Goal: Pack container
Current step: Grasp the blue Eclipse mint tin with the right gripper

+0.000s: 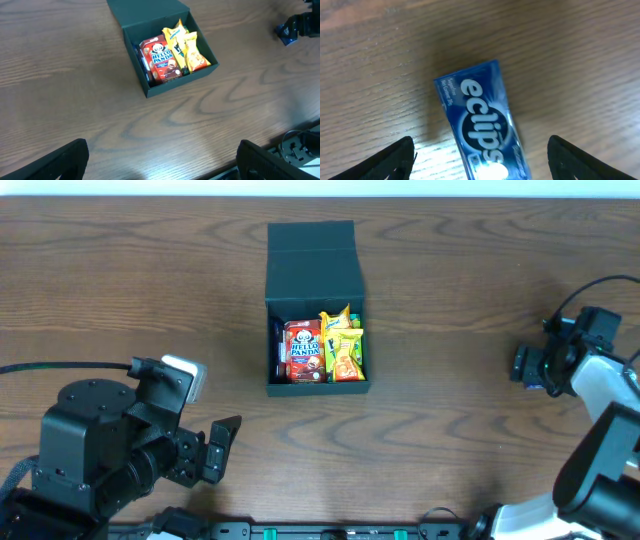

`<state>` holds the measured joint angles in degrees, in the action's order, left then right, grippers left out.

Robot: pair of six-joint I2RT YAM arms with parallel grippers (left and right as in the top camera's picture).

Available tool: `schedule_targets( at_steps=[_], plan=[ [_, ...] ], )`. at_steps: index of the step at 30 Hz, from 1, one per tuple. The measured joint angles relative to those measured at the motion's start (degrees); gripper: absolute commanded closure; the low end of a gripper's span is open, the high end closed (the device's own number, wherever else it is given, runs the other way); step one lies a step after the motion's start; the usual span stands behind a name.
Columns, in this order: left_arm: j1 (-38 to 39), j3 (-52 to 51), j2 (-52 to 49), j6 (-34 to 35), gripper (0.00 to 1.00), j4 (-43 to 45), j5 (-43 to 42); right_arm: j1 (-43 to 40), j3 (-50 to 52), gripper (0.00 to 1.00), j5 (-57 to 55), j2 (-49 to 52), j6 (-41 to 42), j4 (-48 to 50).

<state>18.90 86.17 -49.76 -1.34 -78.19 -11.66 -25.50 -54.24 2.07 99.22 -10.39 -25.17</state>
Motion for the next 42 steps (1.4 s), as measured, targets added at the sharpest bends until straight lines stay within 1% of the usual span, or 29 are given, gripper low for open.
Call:
schedule_targets(
  at_steps=[8,22,27,30,31,32,33,34,36,42],
  plan=[
    [0.00,0.00,0.00,0.00,0.05,-0.02,0.00,0.00,0.00,0.27,0.90,2.40,-0.85,1.29],
    [0.00,0.00,0.00,0.00,0.05,-0.02,0.00,-0.11,0.00,0.54,1.70,2.43,-1.11,2.32],
    [0.02,0.00,0.00,0.00,0.05,0.00,0.00,-0.11,0.00,0.62,2.19,2.43,-1.05,2.32],
    [0.00,0.00,0.00,0.00,0.05,-0.02,-0.02,-0.11,0.00,0.64,2.60,2.43,-1.07,2.36],
    [0.00,0.00,0.00,0.00,0.05,0.00,0.00,-0.11,0.00,0.67,2.93,2.43,-1.03,2.36],
    [0.02,0.00,0.00,0.00,0.05,-0.02,-0.02,-0.11,0.00,0.71,3.32,2.43,-0.90,2.38],
    [0.02,0.00,0.00,0.00,0.05,0.00,-0.02,-0.11,0.00,0.78,3.63,2.43,-0.81,2.40],
    [0.00,0.00,0.00,0.00,0.05,-0.02,0.00,-0.11,0.00,0.83,3.80,2.40,-0.74,2.38],
    [0.00,0.00,0.00,0.00,0.05,0.00,0.00,-0.11,0.00,0.85,4.15,2.43,-0.61,2.38],
    [0.00,0.00,0.00,0.00,0.05,0.00,0.00,-0.11,0.00,0.98,5.01,2.43,0.55,2.38]
  ],
)
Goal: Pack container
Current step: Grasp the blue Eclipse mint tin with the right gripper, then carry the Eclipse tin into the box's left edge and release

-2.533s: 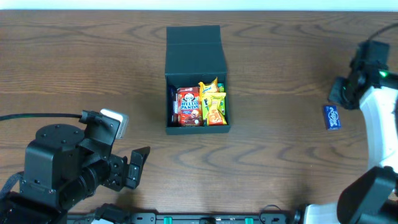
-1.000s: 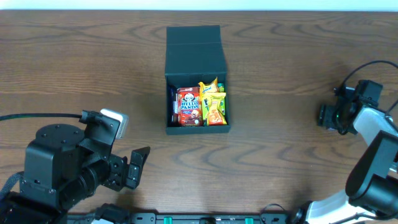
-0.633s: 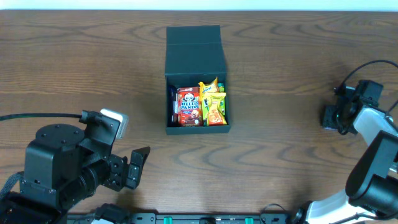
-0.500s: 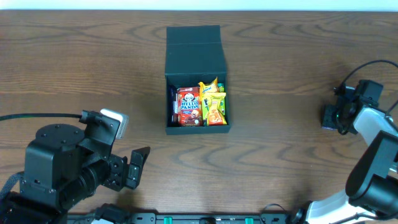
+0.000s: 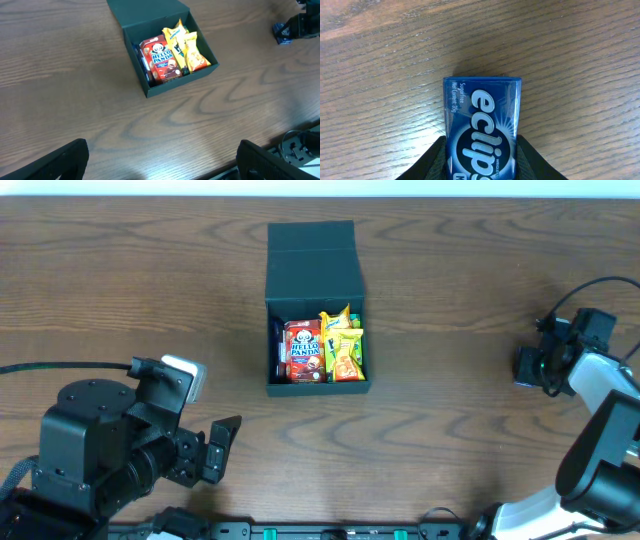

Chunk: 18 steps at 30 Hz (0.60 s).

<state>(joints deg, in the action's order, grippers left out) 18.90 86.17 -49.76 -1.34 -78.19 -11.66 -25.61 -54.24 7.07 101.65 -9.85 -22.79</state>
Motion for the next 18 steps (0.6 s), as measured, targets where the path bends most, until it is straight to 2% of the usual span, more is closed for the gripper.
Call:
schedule_targets(
  at_steps=[9,18],
  plan=[
    [0.00,0.00,0.00,0.00,0.05,-0.02,0.00,3.34,-0.17,0.99,6.69,0.00,4.59,-0.55],
    [0.00,0.00,0.00,0.00,0.05,-0.02,-0.02,18.01,-10.47,0.99,9.03,0.26,11.19,-7.15]
  ],
)
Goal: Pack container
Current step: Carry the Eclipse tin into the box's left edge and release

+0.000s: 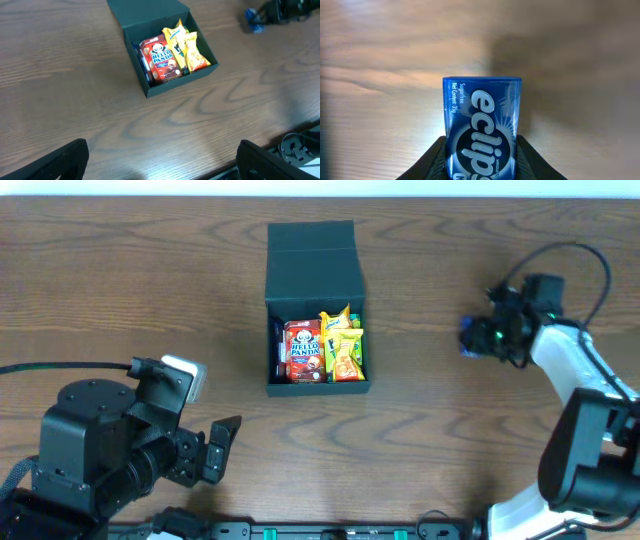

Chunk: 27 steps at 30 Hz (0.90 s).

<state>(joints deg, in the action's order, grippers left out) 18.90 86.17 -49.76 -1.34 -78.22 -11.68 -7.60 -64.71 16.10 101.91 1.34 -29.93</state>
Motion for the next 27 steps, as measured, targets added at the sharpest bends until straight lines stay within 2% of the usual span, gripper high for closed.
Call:
schedule_targets(
  at_steps=[14,23,27],
  plan=[
    [0.02,0.00,0.00,0.00,0.05,0.00,0.02,22.51,-20.26,0.98,-0.35,0.00,9.31,-3.72],
    [0.02,0.00,0.00,0.00,0.05,0.02,0.02,38.27,-22.49,0.99,-8.79,0.24,17.03,-4.15],
    [0.00,0.00,0.00,0.00,0.05,0.00,0.02,42.03,-22.58,0.98,-12.24,2.25,21.55,-4.07]
  ],
)
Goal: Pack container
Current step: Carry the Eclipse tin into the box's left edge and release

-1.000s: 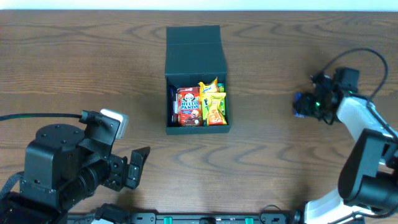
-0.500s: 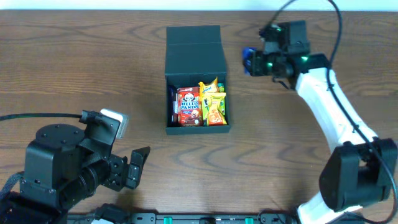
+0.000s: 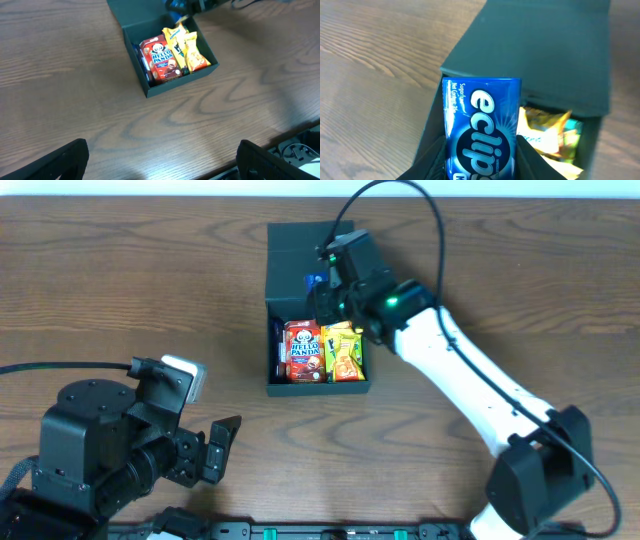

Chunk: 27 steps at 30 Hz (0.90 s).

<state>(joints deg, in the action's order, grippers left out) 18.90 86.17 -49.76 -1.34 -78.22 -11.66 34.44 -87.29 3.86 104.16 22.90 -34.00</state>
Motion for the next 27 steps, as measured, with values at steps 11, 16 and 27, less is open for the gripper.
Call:
schedule_targets(
  at_steps=[11,16,27],
  plan=[
    [0.00,0.00,0.00,0.00,0.05,0.00,0.00,7.30,-0.02,0.98,-6.29,9.53,6.95,2.99],
    [0.00,0.00,0.00,0.00,0.05,0.02,0.00,9.05,-0.02,0.98,-7.10,12.48,8.41,5.40],
    [0.00,0.00,0.00,0.00,0.05,0.00,0.00,9.64,-0.02,0.57,-7.37,13.97,8.96,7.04]
  ],
)
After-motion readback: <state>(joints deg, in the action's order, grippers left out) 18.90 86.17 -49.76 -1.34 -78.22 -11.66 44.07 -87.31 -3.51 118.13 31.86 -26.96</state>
